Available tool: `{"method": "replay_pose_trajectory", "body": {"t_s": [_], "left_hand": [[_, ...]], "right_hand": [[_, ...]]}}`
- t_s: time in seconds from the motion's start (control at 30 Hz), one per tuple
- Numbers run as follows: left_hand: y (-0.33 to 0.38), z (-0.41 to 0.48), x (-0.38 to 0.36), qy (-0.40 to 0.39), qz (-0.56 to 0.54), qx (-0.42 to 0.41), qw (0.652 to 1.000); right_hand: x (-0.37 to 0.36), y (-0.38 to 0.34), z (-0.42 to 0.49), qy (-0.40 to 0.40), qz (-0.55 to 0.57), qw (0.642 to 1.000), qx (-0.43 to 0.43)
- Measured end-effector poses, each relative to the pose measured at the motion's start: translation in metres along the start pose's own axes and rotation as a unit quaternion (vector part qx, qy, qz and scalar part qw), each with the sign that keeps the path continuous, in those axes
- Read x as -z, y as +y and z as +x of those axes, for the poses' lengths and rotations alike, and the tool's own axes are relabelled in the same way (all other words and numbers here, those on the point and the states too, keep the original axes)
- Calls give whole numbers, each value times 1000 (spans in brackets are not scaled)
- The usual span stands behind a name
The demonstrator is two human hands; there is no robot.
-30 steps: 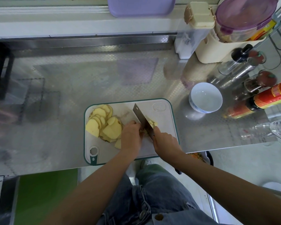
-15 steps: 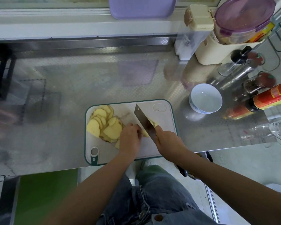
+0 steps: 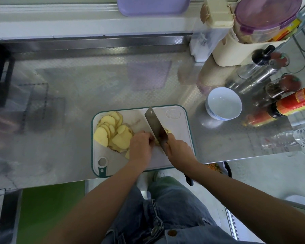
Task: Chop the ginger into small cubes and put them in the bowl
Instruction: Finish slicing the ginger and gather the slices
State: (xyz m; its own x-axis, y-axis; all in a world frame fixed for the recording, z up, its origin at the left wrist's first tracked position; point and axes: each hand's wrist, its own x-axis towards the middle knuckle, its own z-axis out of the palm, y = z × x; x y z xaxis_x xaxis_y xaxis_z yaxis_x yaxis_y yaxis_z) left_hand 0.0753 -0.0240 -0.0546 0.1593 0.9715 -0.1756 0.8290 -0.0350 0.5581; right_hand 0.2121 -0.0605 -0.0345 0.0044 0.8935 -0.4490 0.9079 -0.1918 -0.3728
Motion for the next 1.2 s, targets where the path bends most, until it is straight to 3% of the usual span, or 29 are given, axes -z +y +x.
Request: {"method": "replay_pose_trajectory", "body": {"t_s": [0.3,0.47,0.7,0.93,1.03,1.2], "left_hand": [[-5,-2,0,0,5,13,1000],[-4,1,-2,-1,2,24,1000],[-6,2,-3,-8,26,8,1000],[-7,4,4,-29,45,-38,998],[-4,11,9,-17,44,-77,996],[24,33,4,-94,132,-275,948]], "right_hand": [[12,3,-8,1,-48,998,52],[2,1,-7,-24,-52,998,37],[-15,-2,-3,1,-46,999,19],[15,9,7,65,94,992,45],[32,31,7,126,150,981,6],[52,62,1,131,235,960,-74]]}}
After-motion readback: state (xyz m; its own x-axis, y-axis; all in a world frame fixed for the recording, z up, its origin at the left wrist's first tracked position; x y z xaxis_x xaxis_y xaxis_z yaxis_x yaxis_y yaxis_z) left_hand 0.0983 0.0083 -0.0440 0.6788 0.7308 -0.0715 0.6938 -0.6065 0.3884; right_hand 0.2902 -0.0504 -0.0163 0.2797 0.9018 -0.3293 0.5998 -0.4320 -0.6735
